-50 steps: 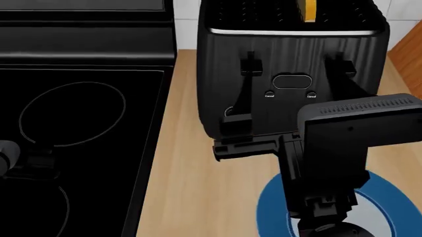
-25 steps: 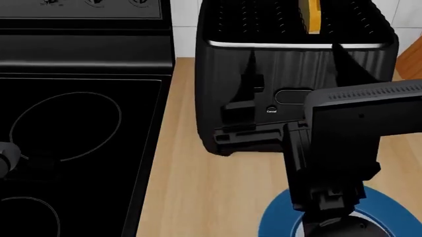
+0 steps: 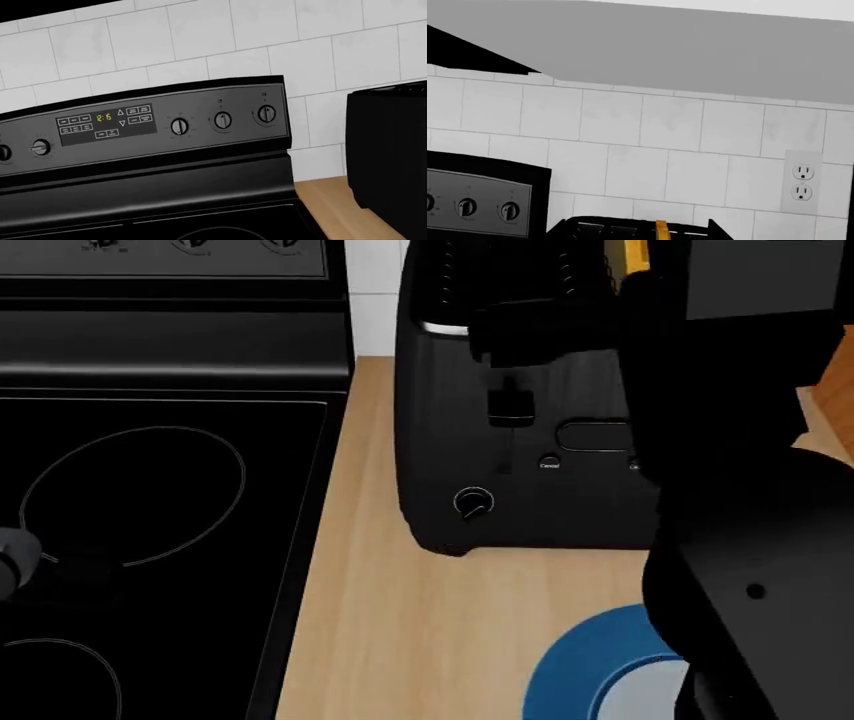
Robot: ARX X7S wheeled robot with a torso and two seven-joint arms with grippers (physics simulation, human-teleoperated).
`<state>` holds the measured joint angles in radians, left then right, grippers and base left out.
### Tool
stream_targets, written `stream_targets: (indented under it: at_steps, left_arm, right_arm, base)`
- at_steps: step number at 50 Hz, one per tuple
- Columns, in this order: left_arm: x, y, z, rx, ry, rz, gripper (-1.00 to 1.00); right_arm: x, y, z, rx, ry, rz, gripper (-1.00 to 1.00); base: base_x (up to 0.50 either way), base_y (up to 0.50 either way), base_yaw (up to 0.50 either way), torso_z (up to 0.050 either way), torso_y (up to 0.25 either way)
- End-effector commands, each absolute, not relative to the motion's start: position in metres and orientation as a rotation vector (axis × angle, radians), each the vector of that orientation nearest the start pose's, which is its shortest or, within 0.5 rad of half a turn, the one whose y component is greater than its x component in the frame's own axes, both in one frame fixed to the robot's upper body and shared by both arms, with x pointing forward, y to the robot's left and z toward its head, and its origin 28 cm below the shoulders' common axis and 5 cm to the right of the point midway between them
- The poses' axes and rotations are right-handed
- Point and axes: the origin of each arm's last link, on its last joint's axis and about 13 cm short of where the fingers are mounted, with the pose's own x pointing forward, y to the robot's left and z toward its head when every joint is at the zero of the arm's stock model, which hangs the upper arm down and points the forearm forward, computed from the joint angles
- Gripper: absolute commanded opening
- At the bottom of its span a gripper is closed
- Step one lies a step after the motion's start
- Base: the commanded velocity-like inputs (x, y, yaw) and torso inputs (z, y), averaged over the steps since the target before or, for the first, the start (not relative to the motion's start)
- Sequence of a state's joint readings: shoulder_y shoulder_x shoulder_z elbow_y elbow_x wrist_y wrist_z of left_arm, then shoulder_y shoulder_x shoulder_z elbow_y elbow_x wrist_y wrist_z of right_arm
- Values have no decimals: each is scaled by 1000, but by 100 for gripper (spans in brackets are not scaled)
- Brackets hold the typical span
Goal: Place the toasted item on a plate.
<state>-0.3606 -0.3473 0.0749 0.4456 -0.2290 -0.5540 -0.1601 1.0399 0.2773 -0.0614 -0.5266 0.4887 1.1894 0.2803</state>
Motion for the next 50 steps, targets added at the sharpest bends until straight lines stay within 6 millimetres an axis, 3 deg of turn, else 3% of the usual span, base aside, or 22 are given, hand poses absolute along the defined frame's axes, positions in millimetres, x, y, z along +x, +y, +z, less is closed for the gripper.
stream_targets:
  at_steps: [1, 9, 18, 28, 37, 50]
  left_arm:
    - [257, 251, 156, 158, -225, 26, 100]
    - [256, 251, 156, 154, -227, 23, 100]
    - [255, 250, 158, 154, -230, 19, 100]
    - [253, 251, 160, 157, -234, 21, 100]
    - [254, 250, 160, 158, -235, 18, 100]
    - [252, 251, 159, 159, -231, 19, 100]
  right_arm:
    - [297, -118, 333, -54, -223, 14, 100]
    - [313, -115, 346, -13, -120, 9, 100]
    - [340, -117, 344, -21, -24, -8, 100]
    - [356, -116, 348, -27, 14, -25, 100]
    - [379, -122, 337, -57, 83, -60, 100]
    - [396, -123, 329, -68, 125, -71, 100]
  base:
    - [0, 0, 0, 0, 0]
    - [0, 0, 0, 0, 0]
    - [0, 0, 0, 0, 0]
    - [0, 0, 0, 0, 0]
    - [0, 0, 0, 0, 0]
    - [0, 0, 0, 0, 0]
